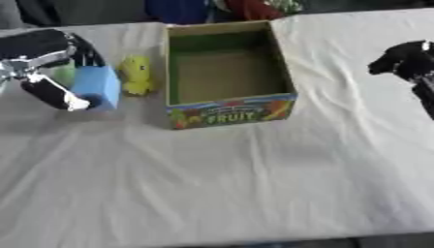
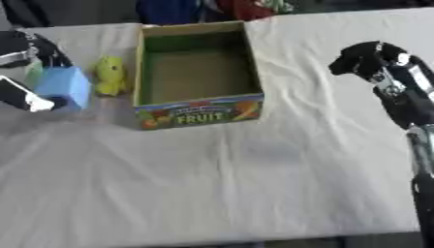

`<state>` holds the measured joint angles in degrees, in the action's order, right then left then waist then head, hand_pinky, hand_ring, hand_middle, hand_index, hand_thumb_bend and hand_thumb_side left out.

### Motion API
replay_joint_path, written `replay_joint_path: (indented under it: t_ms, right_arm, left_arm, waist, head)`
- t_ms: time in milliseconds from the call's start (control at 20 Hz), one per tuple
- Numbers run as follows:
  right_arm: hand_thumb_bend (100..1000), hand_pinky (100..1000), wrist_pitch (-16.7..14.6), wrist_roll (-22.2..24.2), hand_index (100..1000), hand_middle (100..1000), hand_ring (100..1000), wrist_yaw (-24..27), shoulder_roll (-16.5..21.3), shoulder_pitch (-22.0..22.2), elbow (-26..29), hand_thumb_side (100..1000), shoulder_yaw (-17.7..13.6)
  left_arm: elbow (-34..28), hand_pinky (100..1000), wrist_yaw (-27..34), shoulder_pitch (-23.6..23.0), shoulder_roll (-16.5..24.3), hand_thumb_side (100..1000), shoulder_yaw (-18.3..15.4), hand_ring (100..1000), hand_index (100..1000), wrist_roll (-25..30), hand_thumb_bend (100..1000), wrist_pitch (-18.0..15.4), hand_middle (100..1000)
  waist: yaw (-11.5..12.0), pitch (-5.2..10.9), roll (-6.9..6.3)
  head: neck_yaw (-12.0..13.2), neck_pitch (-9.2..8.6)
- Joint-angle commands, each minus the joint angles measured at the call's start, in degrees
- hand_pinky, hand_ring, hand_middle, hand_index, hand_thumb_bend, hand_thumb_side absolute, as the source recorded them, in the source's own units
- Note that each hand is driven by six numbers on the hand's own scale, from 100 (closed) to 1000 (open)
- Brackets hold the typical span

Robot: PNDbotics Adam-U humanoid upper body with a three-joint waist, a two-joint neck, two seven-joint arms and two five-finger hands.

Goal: Pick up objects on the table and place them in the box.

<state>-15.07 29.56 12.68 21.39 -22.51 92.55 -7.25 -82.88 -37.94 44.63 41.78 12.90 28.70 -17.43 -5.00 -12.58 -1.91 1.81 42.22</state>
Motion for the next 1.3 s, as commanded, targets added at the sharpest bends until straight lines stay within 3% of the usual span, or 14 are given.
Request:
replay_joint_path:
  t_ms: [50,600,1300]
  right_arm:
    - [100,730,0.0,0.4,743,619,706,0.1,0.7,-0.3,0.5,635,0.2]
    - [100,730,0.0,2.4,743,619,709,0.7,-0.5,-0.6,0.3,641,2.2]
    - [100,730,0.1,4.3,744,620,710,0.8,-1.7,-1.2,0.2,655,3.8]
  left_arm:
    - [-1.7,709,0.4,3.2,-0.9,256,0.2,579,760,0.5,359,0.0,520]
    - [6.4,711,-7.5,11.6,-11.4,241,3.4,588,765,-0.1,378,-3.4,527]
    - [17.3,712,-20.2,12.3,-21.2,287,4.5,598,779,-5.8,409,-7.1,542]
  waist:
    - [-0.2,1.29,0.11]
    - [-2.3,1.74,0.74]
    - [-5.7,1.1,0.87]
  head:
    - [0.2,0.06]
    - [0.9,0.23]
    - [1.8,-0.53]
